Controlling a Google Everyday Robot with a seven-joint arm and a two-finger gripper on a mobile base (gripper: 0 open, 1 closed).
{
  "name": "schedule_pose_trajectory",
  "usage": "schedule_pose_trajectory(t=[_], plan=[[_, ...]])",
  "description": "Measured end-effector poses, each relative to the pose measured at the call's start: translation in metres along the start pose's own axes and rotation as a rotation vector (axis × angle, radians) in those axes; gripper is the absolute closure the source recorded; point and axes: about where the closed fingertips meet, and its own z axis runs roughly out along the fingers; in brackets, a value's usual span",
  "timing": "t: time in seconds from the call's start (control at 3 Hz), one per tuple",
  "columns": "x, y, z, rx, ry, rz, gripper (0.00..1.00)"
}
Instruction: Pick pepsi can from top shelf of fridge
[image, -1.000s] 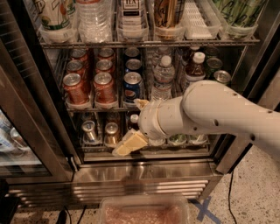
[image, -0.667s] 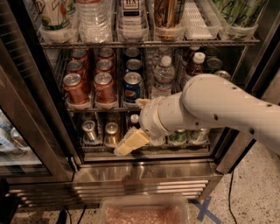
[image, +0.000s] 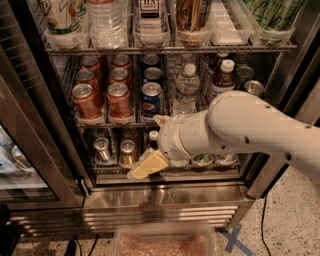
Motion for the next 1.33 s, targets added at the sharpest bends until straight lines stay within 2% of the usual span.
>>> schedule_pose_trajectory(t=[0.33,0.67,1.33], plan=[[-0.003,0.008,0.013,0.049,-0.063,0.038,0.0],[-0.009,0.001,0.031,0.136,-0.12,0.082,0.0],[-0.02,-0.016,0.051,0.337,-0.16,0.21,0.0]])
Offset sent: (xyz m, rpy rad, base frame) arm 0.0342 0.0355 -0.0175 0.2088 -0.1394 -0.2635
